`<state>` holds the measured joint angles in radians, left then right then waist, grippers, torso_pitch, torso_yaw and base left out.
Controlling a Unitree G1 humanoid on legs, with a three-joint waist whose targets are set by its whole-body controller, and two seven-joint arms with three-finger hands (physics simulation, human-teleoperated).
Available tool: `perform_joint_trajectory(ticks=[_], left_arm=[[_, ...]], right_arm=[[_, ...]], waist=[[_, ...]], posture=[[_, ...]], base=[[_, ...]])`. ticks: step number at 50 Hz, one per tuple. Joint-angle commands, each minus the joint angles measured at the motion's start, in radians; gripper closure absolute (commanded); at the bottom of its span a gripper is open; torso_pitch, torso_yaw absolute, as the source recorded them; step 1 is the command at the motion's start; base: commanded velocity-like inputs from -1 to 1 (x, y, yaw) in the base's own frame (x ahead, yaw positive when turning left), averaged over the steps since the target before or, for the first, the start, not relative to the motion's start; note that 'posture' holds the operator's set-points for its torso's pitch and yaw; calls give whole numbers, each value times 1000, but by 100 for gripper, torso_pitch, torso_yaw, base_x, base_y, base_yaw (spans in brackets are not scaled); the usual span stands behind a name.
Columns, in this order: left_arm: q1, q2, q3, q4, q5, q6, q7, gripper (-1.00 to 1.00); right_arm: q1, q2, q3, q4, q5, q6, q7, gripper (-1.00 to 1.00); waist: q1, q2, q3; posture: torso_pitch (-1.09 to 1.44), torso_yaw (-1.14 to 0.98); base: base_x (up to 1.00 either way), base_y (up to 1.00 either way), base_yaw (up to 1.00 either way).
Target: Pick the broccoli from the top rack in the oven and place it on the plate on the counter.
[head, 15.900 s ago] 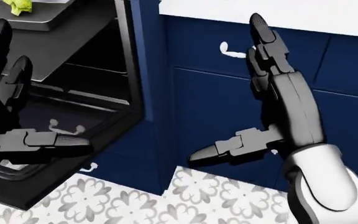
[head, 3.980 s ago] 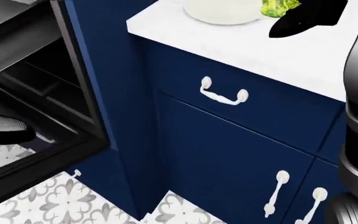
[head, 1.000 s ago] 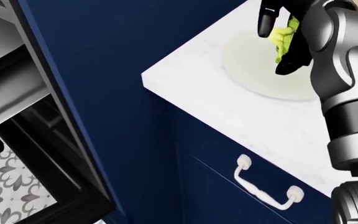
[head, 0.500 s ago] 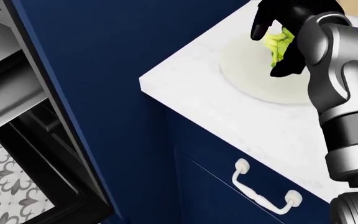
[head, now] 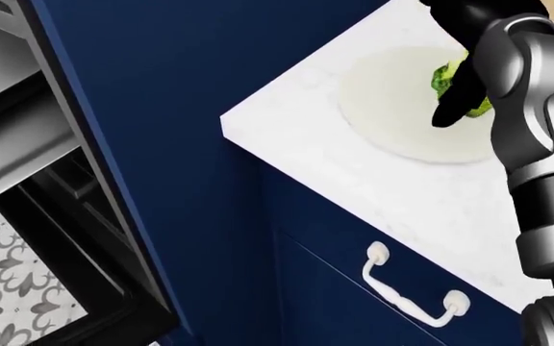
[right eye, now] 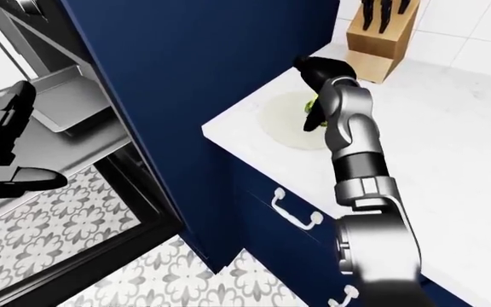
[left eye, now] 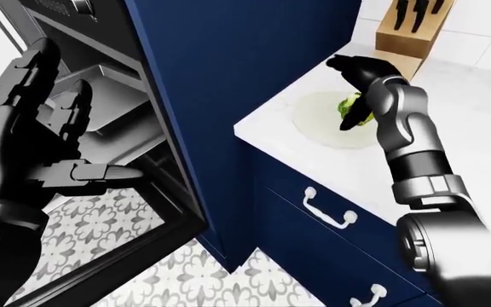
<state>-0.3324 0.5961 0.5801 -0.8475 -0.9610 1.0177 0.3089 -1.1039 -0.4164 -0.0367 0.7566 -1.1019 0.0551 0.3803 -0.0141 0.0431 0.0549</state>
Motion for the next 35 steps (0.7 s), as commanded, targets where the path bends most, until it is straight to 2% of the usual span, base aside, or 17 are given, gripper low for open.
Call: perform_joint_trajectory(ticks=[1,6,12,16,21,25,29,31,33,34,35], left_arm=[[-21,16,17,-16,-1,-24,6,-100],[-27,20,17,-19,-13,-18,17,-100],[-21,16,11,-14,1,-28,8,-100],[-17,17,22,-17,-4,-24,8,-100],[1,25,51,-7,-11,-32,0,-100],[2,38,62,-3,-23,-32,3,-100],[27,41,81,3,-16,-45,-16,-100],[52,36,107,4,-13,-53,-35,-100],[78,29,132,12,1,-67,-62,-100],[81,28,135,14,4,-68,-68,-100],[83,30,144,15,2,-67,-71,-100]], right_arm=[[-38,-15,-13,-60,1,-2,2,-66],[-29,-21,-18,-74,5,-4,7,-65],[-31,-41,-32,-160,14,7,78,-64],[7,-55,-54,-290,36,24,159,-65],[75,-61,-104,-484,117,84,261,-68],[145,-97,-138,-688,170,149,362,-69],[232,-150,-199,-933,233,222,477,-72],[297,-172,-255,-1092,279,289,517,-73],[412,-192,-323,-1268,332,352,554,-71],[440,-205,-334,-1298,352,367,552,-71],[477,-221,-372,-1345,384,385,559,-70]], waist=[[0,0,-27],[-1,-1,-27],[0,-2,-26],[0,-3,-23],[1,-7,-20],[2,-11,-20],[4,-15,-17],[6,-17,-16],[8,-21,-14],[10,-23,-12],[11,-25,-9]], posture=[[0,0],[0,0],[0,0],[0,0],[0,0],[0,0],[0,0],[0,0],[0,0],[0,0],[0,0]], base=[[0,0,0],[0,0,0],[0,0,0],[0,0,0],[0,0,0],[0,0,0],[0,0,0],[0,0,0],[0,0,0],[0,0,0],[0,0,0]])
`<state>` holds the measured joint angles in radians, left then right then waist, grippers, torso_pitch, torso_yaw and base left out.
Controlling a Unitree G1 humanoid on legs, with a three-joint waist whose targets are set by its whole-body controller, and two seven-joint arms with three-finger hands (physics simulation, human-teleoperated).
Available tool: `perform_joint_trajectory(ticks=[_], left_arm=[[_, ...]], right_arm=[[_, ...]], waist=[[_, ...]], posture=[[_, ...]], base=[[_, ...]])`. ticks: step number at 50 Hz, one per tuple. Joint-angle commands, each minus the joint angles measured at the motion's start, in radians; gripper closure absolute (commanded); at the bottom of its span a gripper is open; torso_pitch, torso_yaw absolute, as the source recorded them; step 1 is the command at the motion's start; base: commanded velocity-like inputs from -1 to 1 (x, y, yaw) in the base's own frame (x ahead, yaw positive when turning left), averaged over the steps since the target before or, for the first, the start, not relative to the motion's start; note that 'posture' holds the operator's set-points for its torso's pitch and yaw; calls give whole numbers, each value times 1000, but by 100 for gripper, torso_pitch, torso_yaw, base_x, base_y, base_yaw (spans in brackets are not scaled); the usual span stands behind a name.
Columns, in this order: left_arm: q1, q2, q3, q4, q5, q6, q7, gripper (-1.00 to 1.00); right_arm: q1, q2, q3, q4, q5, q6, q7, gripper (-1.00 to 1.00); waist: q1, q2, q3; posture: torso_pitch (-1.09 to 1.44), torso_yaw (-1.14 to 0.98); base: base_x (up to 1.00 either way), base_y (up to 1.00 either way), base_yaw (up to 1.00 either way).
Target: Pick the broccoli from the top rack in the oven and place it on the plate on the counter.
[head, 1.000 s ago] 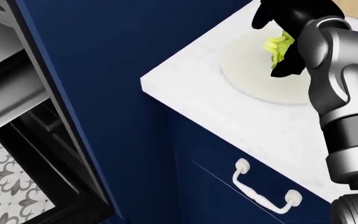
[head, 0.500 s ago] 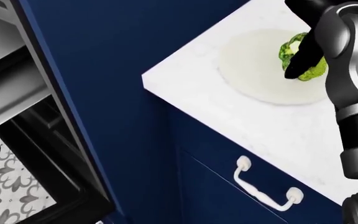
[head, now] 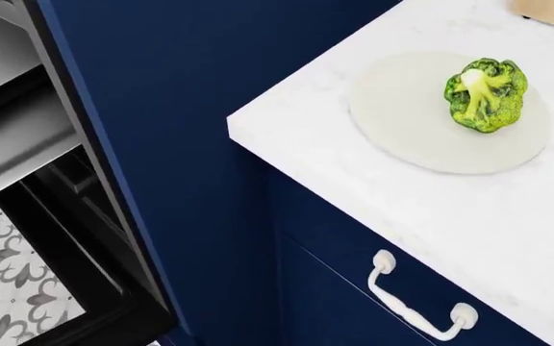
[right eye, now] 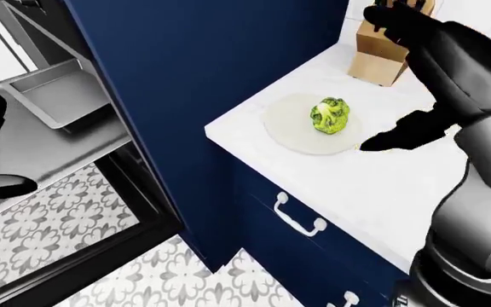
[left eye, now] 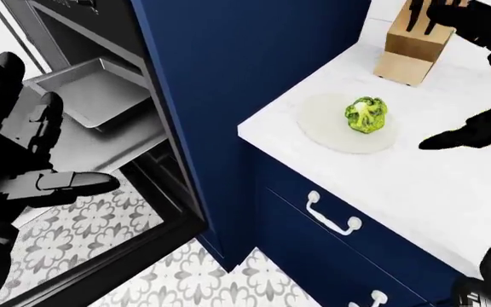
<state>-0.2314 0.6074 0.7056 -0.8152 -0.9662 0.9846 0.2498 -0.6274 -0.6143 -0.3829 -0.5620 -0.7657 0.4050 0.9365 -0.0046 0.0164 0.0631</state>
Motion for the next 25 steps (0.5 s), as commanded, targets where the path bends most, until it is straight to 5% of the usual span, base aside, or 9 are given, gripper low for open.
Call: perform_joint_trajectory(ticks=[1,6,7,8,12,18,25], left_arm=[[-16,20,30,-18,1,-32,-13,-100],[14,15,65,-8,7,-54,-39,-100],[16,15,65,-8,8,-55,-40,-100],[45,10,105,-9,5,-59,-62,-100],[92,9,189,-5,-24,-65,-84,-100],[140,7,276,0,-7,-106,-120,-100],[176,29,399,20,16,-155,-123,-100]], right_arm=[[25,-54,-65,-65,80,54,14,-70],[124,-205,-260,-185,261,141,29,-75],[134,-216,-263,-187,276,148,17,-75],[186,-240,-369,-204,319,126,29,-88],[275,-304,-520,-223,439,138,12,-100],[383,-336,-738,-201,564,105,12,-100],[487,-275,-1017,-229,684,20,-25,-100]], waist=[[1,-1,-18],[0,-11,-16],[0,-12,-14],[0,-13,-11],[-1,-19,-5],[-4,-24,3],[-2,-29,9]], posture=[[0,0],[0,0],[0,0],[0,0],[0,0],[0,0],[0,0]], base=[[0,0,0],[0,0,0],[0,0,0],[0,0,0],[0,0,0],[0,0,0],[0,0,0]])
